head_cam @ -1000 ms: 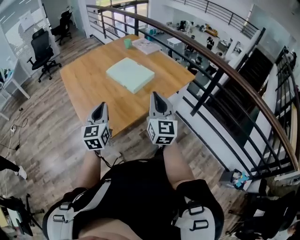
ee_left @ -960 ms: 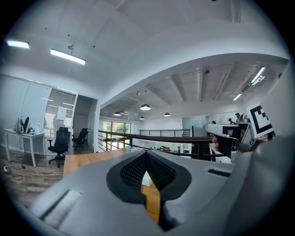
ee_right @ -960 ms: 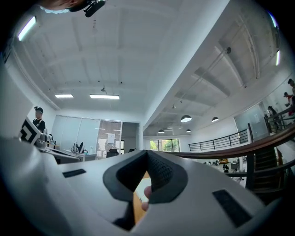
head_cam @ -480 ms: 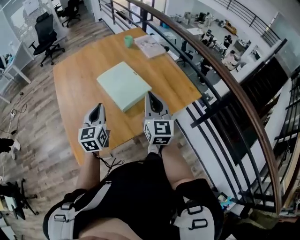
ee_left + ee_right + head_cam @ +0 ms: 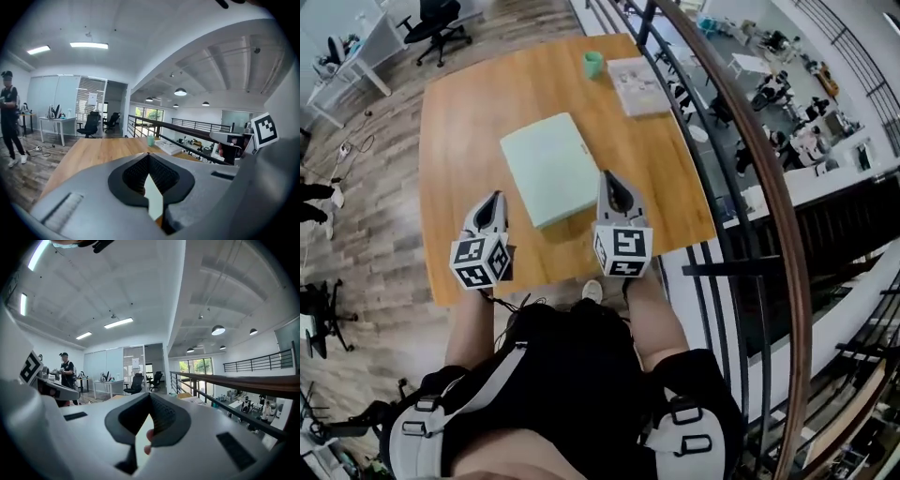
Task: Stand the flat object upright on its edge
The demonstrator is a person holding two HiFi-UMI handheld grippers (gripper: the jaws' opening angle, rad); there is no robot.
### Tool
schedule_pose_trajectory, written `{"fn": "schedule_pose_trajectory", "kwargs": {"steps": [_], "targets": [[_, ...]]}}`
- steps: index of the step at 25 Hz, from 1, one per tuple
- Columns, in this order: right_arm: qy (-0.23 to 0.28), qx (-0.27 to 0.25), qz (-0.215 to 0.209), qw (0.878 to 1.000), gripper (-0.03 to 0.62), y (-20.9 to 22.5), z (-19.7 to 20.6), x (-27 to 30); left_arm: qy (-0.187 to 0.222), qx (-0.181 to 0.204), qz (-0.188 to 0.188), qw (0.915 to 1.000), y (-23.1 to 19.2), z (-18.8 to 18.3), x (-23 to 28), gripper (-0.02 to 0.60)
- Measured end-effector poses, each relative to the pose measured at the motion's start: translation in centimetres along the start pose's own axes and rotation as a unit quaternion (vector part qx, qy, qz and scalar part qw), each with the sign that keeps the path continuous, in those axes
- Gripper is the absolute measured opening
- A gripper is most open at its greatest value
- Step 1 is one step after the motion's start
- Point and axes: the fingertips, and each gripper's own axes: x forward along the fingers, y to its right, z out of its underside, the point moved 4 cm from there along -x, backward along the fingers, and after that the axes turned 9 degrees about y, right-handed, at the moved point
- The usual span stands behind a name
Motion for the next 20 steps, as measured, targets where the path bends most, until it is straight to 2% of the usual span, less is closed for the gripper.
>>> {"fn": "schedule_pose_trajectory", "kwargs": {"steps": [6,10,16,18,20], "targets": [[-0.029,0.000,-0.042,0.999,0.004,-0.4,1.9,4.9,-0.013,-0.014,-0.060,0.9980,-3.9,0.5,0.5,0.000],[-0.048,-0.005,-0.060,0.997,0.004,-1.2,3.1,6.8,-0.023,-0.031,-0.086,0.9956,-6.5,1.4,1.0,0.000],[-0.087,0.007,-0.086,0.992,0.005,-0.9,5.1,9.5,-0.059,-0.065,-0.088,0.9923,-7.9,3.5,2.5,0.000],[-0.103,0.021,-0.101,0.989,0.060,-0.7,6.1,10.2,-0.079,-0.068,-0.079,0.9914,-7.8,4.4,3.3,0.000],[-0.125,0.029,-0.108,0.986,0.071,-0.3,7.3,10.8,-0.093,-0.076,-0.069,0.9904,-7.7,5.1,4.1,0.015]]}}
